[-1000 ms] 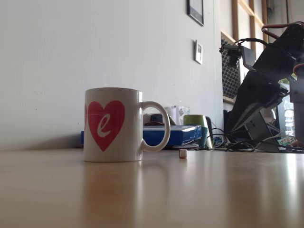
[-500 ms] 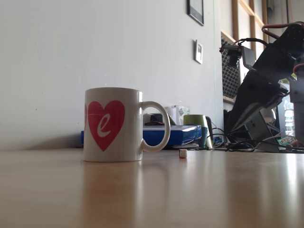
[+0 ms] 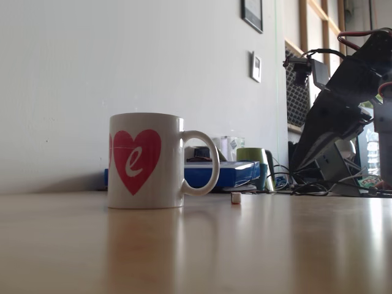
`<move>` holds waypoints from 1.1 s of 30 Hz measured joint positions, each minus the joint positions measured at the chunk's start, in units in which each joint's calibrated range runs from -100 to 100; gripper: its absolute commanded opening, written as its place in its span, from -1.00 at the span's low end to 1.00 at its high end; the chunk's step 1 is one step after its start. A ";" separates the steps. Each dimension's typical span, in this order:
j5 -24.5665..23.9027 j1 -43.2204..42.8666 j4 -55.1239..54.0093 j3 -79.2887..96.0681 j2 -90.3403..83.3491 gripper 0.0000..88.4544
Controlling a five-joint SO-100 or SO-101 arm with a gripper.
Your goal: Grab the pen and place it in the cup.
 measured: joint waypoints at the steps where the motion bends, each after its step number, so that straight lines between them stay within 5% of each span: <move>1: 0.00 0.00 0.00 0.00 0.00 -0.98; 13: 0.24 0.96 -1.78 -0.62 4.38 -0.98; 23: 0.10 3.69 -16.02 -23.49 47.75 -0.96; 33: 1.86 6.20 -12.80 -52.75 78.32 -0.77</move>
